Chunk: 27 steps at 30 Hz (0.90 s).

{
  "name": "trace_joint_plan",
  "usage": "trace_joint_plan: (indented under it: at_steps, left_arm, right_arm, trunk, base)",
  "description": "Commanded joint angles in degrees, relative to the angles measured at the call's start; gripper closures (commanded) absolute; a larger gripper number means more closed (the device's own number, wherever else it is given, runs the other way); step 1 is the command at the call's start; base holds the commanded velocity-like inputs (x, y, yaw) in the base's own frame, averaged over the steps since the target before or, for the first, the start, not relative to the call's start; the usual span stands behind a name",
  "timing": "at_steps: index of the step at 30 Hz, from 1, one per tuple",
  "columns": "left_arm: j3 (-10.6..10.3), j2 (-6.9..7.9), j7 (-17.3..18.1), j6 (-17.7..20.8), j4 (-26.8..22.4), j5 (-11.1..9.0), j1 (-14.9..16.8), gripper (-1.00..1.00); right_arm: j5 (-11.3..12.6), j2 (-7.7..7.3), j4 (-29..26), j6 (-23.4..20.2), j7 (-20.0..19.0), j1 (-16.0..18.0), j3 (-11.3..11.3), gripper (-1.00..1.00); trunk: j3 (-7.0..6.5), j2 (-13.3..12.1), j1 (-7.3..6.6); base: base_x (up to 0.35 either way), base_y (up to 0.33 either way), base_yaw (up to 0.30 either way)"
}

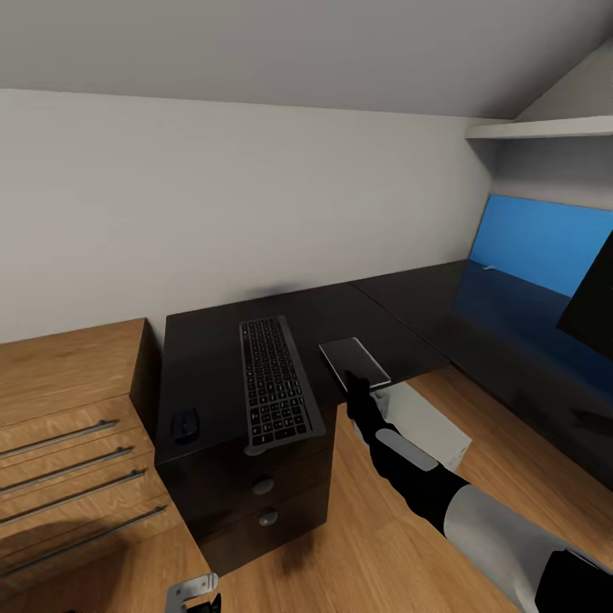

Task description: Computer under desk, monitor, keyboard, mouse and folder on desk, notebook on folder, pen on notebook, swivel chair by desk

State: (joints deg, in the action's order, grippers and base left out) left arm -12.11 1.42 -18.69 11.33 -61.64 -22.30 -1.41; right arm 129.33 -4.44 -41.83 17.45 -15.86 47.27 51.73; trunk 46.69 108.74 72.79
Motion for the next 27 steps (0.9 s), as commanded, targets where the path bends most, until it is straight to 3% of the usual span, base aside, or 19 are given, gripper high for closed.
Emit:
trace_joint_plan:
  at_steps: [1,9,10,27]
  left_arm:
    - [-0.20,0.07,-0.48,0.19,-0.15,-0.47,0.00,-1.00]
    - [-0.24,0.07,-0.47,0.19,-0.15,-0.45,0.00,-1.00]
    - [-0.24,0.07,-0.47,0.19,-0.15,-0.44,0.00,-1.00]
    - [-0.20,0.07,-0.48,0.19,-0.15,-0.45,0.00,-1.00]
  right_arm:
    - [1.02,-0.07,0.00,0.31,-0.23,0.07,0.47,1.00]
    - [0.96,-0.06,0.00,0.30,-0.14,0.07,0.47,1.00]
    - [0.95,-0.05,0.00,0.30,-0.11,0.08,0.47,-1.00]
    - [0.93,-0.13,0.00,0.22,-0.13,0.09,0.39,-1.00]
  trunk:
    - [0.05,0.02,0.00]
    - [0.05,0.02,0.00]
    - [0.05,0.02,0.00]
    - [0.05,0.02,0.00]
  base:
    - [0.000,0.000,0.000]
    - [0.000,0.000,0.000]
    - [0.000,0.000,0.000]
    - [0.000,0.000,0.000]
